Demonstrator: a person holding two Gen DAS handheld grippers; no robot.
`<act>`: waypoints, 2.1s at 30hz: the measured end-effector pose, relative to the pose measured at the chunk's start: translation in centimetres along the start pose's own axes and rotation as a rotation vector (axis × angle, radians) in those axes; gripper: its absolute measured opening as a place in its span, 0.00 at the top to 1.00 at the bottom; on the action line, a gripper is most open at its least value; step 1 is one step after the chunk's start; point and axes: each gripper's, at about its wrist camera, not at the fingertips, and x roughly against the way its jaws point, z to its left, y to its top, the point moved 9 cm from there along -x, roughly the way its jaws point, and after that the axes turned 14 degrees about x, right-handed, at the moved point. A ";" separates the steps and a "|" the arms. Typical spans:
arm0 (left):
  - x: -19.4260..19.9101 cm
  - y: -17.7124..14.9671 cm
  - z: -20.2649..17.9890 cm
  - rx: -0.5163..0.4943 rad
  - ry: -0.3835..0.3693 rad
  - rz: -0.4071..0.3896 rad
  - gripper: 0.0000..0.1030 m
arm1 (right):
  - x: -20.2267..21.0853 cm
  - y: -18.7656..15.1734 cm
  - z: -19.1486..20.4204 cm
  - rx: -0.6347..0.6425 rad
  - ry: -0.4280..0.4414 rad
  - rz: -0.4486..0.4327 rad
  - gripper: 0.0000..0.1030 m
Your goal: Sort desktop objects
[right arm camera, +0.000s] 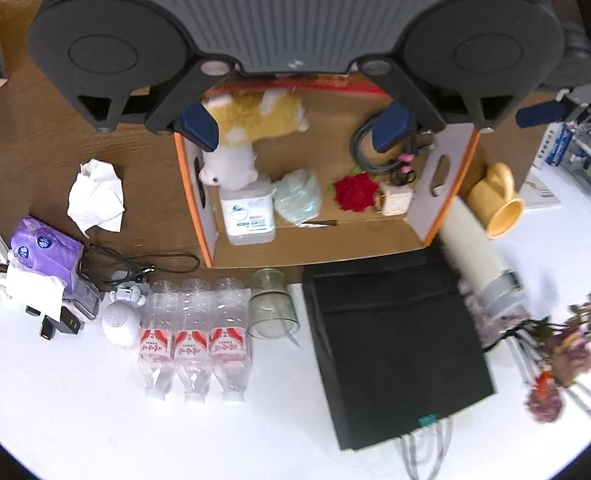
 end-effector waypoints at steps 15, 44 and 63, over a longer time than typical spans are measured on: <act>2.5 -9.0 3.6 -0.067 -0.018 -0.231 0.00 | 5.3 -12.9 -0.1 -0.029 -0.131 -0.296 0.03; 5.1 -24.1 6.0 -0.100 -0.053 -0.192 0.00 | 8.7 -25.5 5.5 0.186 -0.089 -0.361 0.03; 10.4 -27.8 6.5 -0.083 -0.048 -0.382 0.00 | 10.7 -28.7 6.4 0.185 -0.065 -0.370 0.02</act>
